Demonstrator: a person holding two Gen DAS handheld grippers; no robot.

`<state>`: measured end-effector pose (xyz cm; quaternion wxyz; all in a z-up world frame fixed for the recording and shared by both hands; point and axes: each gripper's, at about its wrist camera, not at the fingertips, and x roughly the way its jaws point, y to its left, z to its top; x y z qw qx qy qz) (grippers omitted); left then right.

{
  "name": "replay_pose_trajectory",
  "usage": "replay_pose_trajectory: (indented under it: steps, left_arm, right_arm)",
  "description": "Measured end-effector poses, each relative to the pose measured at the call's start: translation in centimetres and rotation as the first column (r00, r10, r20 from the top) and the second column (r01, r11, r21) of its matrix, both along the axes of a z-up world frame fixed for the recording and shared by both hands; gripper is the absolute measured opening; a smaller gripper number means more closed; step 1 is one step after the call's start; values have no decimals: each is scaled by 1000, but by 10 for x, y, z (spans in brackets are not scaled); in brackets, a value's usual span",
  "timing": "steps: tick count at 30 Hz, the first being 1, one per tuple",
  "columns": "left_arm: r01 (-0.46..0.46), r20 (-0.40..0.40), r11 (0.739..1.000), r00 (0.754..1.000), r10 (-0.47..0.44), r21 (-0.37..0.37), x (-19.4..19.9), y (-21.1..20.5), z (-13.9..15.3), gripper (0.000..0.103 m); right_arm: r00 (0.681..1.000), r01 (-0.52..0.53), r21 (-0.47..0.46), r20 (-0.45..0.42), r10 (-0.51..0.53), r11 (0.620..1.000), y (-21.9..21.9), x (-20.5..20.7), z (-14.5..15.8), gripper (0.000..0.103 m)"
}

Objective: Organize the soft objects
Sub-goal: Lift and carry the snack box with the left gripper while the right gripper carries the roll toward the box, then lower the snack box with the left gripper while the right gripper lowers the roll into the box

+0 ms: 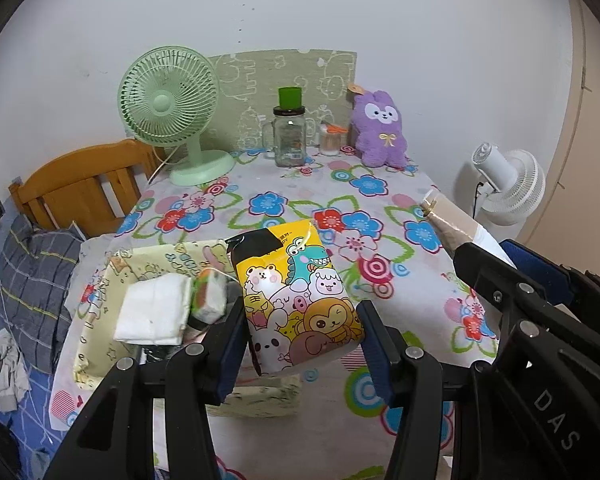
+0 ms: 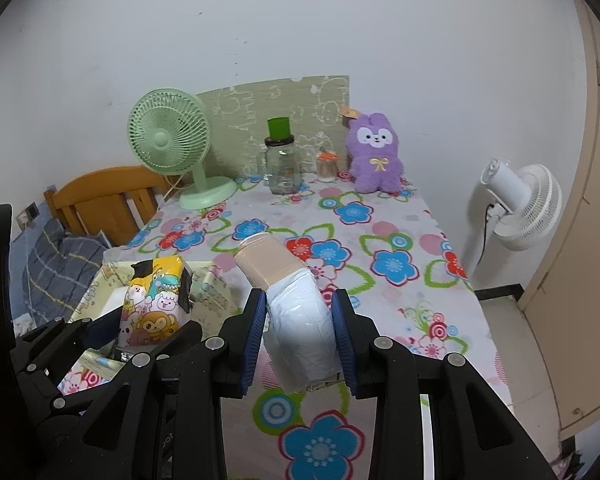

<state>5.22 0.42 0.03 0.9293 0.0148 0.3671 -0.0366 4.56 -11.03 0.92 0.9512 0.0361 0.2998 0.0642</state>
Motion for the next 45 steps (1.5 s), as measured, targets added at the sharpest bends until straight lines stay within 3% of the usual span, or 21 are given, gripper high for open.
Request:
replay_pose_trajectory:
  steps: [22,34,45]
  left_arm:
    - [-50,-38,999,998,50,18,23,57,-21,55]
    - [-69,-99,998,993,69,3,32,83,-45,55]
    - [-51,-107,999,993,51,8,29,96,-53,64]
  right_arm:
    - [991,-124,3,-44,124,992,67,33,-15,37]
    - [980,-179,-26,-94,176,984,98,48,-33,37]
    - [970,-224,-60,-114,217,973,120,51,-42,37]
